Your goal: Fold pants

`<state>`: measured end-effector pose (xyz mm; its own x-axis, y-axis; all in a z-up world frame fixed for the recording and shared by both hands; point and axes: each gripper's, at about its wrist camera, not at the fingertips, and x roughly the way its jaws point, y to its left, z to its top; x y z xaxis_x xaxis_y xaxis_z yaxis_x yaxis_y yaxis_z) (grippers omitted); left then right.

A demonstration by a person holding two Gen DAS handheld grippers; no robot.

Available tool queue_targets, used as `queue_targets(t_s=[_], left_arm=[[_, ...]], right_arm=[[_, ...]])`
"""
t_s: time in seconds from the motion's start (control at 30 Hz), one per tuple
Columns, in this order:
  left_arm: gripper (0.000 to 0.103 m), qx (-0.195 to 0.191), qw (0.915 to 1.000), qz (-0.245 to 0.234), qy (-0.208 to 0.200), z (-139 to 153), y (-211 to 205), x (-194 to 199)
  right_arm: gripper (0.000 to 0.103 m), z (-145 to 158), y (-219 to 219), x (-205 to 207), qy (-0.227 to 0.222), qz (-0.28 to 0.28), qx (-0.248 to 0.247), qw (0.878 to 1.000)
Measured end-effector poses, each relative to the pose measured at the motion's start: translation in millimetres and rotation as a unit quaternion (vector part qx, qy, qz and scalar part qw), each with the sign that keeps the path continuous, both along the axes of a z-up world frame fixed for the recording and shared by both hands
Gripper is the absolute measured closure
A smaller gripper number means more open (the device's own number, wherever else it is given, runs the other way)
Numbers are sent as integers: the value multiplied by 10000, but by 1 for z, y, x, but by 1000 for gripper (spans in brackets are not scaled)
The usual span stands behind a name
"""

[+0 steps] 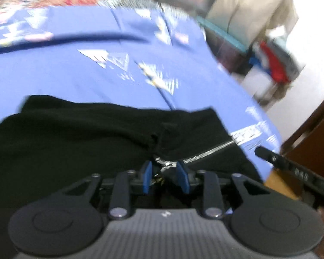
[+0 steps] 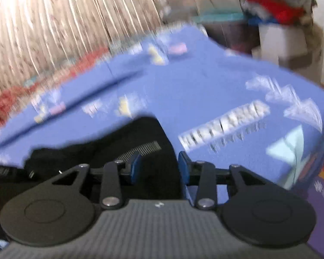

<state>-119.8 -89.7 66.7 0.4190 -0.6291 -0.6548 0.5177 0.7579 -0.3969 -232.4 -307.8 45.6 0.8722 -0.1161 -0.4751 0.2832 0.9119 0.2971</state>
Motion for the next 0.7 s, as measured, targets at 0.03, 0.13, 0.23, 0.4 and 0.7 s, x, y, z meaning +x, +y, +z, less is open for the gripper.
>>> queue_targets(t_s=[0.03, 0.13, 0.23, 0.4, 0.7], left_arm=[[68, -138, 9999, 92, -17, 2, 19, -7], [56, -440, 9972, 608, -25, 6, 86, -34], [42, -586, 9877, 1452, -39, 5, 161, -68], [23, -836, 9445, 3173, 167, -7, 274, -110], [2, -1616, 8783, 4420, 849, -48, 354, -68]], right_arm=[[61, 7, 5, -1, -109, 138, 14, 9998], [61, 18, 27, 14, -127, 832, 145, 9963], [64, 21, 65, 37, -20, 1653, 393, 9854], [89, 9, 147, 86, 626, 2998, 880, 9478], [91, 4, 291, 139, 1694, 4426, 945, 8755]])
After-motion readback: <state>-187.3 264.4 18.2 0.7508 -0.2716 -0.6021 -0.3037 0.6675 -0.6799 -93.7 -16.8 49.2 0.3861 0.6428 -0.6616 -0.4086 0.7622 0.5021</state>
